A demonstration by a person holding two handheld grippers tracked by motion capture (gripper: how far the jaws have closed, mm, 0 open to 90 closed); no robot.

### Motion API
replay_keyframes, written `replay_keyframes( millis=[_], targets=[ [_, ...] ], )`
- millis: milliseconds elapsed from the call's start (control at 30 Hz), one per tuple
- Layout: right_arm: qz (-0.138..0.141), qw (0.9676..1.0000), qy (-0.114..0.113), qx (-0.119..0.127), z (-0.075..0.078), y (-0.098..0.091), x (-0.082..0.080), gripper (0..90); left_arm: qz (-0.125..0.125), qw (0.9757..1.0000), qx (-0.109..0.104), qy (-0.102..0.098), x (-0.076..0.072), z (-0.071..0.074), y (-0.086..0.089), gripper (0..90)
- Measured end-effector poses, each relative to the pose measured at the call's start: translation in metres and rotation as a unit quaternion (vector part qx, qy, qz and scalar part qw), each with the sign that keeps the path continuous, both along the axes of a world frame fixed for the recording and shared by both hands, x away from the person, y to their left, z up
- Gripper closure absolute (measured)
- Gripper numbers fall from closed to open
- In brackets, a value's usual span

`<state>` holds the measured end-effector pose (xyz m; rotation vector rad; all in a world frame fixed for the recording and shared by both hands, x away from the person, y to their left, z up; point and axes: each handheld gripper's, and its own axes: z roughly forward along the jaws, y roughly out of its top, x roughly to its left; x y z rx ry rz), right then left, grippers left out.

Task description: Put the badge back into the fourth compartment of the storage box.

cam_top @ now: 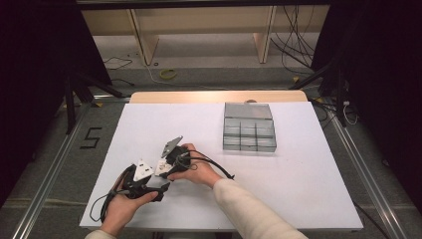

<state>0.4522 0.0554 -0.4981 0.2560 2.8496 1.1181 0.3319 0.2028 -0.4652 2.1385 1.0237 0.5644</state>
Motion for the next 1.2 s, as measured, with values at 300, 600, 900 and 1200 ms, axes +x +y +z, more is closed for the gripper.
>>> replay_keyframes(
  millis=[300,600,900,1200],
  targets=[
    [-0.004,1.0,0.002,0.0,0.001,0.0,-0.001,34.0,0.003,1.0,-0.003,0.0,0.0,0.0,0.0,16.2],
    [-0.024,0.9997,-0.003,-0.005,0.009,-0.01,0.002,34.1,0.006,1.0,-0.004,-0.004,0.0,0.0,0.001,16.2],
    [-0.041,0.9991,-0.013,0.004,0.029,-0.033,0.001,34.0,0.004,1.0,-0.003,-0.007,0.0,0.001,0.0,16.3],
    [-0.058,0.998,-0.024,0.002,0.042,-0.061,0.0,34.0,0.0,1.0,-0.003,-0.006,0.0,0.001,-0.001,16.3]
  ],
)
